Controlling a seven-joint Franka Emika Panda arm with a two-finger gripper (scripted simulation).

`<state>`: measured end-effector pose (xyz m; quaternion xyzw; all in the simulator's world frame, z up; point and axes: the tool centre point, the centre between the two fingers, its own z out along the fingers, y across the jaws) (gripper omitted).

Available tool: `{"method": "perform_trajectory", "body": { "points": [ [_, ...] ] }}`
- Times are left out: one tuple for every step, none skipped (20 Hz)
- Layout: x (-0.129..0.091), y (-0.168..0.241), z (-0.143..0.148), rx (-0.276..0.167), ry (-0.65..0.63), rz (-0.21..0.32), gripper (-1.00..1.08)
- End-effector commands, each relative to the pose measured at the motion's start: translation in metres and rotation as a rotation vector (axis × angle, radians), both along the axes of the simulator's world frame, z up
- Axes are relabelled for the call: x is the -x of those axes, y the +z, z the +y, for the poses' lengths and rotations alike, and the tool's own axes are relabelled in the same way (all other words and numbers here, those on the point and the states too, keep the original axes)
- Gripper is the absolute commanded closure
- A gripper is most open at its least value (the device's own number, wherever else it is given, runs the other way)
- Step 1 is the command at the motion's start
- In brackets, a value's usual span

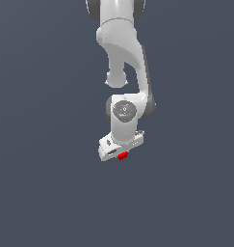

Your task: Pick up the red cube and move it to a goal position.

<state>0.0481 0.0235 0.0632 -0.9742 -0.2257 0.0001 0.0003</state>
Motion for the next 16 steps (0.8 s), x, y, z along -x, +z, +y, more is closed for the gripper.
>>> {"method": "perform_trajectory", "body": {
  "points": [
    [-0.013, 0.006, -0.004, 0.0, 0.0, 0.0, 1.08],
    [-0.017, 0.008, -0.005, 0.0, 0.0, 0.0, 1.08],
    [-0.021, 0.01, -0.006, 0.0, 0.0, 0.0, 1.08],
    [-0.025, 0.012, -0.007, 0.0, 0.0, 0.0, 1.08],
    [-0.028, 0.013, -0.008, 0.0, 0.0, 0.0, 1.08],
    [-0.031, 0.014, -0.009, 0.0, 0.0, 0.0, 1.08],
    [-0.034, 0.016, -0.01, 0.0, 0.0, 0.0, 1.08],
    [-0.036, 0.017, -0.01, 0.0, 0.0, 0.0, 1.08],
    [-0.038, 0.017, -0.011, 0.0, 0.0, 0.0, 1.08],
    [-0.04, 0.018, -0.012, 0.0, 0.0, 0.0, 1.08],
    [-0.041, 0.019, -0.012, 0.0, 0.001, 0.0, 1.08],
    [-0.042, 0.02, -0.012, 0.0, 0.001, 0.0, 1.08],
    [-0.043, 0.02, -0.012, 0.0, 0.001, 0.0, 1.08],
    [-0.044, 0.02, -0.013, 0.0, 0.001, 0.0, 1.08],
    [-0.044, 0.02, -0.013, 0.0, 0.001, 0.0, 1.08],
    [-0.044, 0.02, -0.013, 0.0, 0.001, 0.0, 1.08]
  ]
}}
